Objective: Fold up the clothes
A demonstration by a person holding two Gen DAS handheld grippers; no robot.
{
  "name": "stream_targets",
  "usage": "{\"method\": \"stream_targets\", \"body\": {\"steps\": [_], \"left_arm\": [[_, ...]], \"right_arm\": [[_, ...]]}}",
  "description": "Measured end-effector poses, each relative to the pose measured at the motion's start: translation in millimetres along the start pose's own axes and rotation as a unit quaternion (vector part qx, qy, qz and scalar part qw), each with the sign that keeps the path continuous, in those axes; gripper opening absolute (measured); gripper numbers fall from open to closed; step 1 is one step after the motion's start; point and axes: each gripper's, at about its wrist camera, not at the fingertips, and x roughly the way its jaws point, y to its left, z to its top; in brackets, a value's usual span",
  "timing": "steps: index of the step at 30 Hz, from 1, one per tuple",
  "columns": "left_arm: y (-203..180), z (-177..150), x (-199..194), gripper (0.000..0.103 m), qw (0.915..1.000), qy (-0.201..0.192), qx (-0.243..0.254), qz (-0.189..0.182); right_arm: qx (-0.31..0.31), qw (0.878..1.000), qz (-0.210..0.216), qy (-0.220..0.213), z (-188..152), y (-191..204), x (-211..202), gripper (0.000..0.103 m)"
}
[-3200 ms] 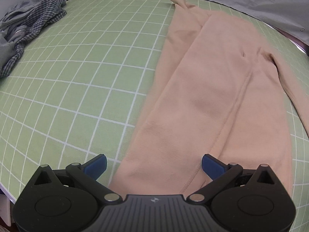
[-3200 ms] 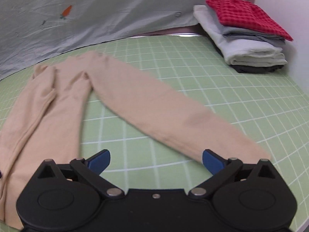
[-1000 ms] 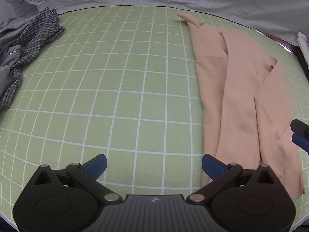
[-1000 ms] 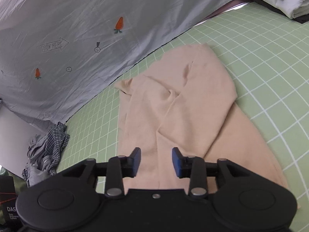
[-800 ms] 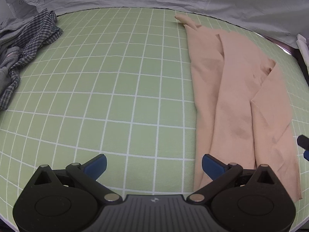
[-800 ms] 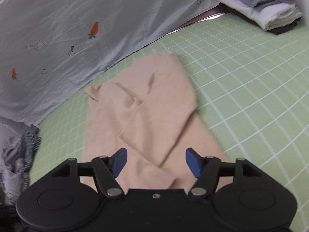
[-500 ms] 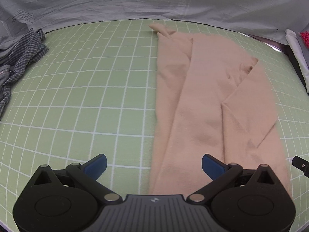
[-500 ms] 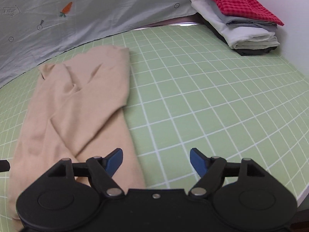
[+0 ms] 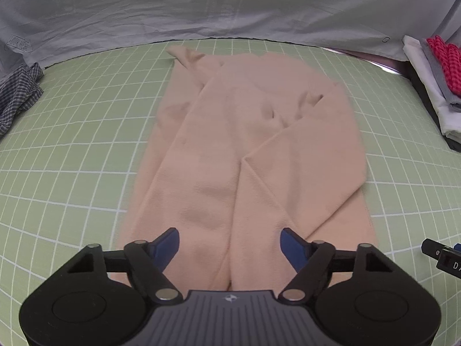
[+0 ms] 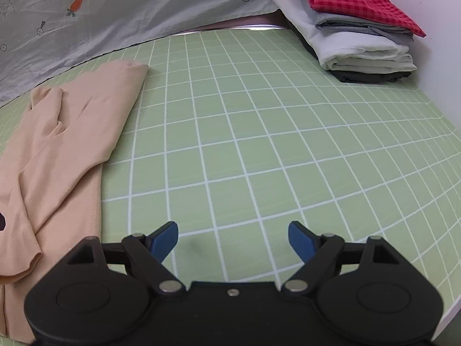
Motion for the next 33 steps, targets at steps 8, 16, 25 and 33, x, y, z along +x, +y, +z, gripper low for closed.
{"method": "stream_targets", "body": {"steps": [8, 16, 25, 33], "left_arm": [[-23, -5, 15, 0.051, 0.9986, 0.027, 0.026, -0.038], [-14, -3, 16, 0.012, 0.9982, 0.023, 0.024, -0.050], [18, 18, -23, 0.009, 0.9934, -0.033, 0.033, -0.104], [102, 44, -34, 0.009, 0.9922, -0.080, -0.002, -0.095]], "right_arm": [[0.004, 1.000, 0.005, 0.005, 4, -22, 11, 0.084], [0.000, 1.000, 0.010, 0.011, 1, -18, 13, 0.084], [0.008, 1.000, 0.001, 0.011, -8, 9, 2, 0.084], [0.021, 0.999, 0.033, 0.000, -16, 69, -11, 0.084]]}}
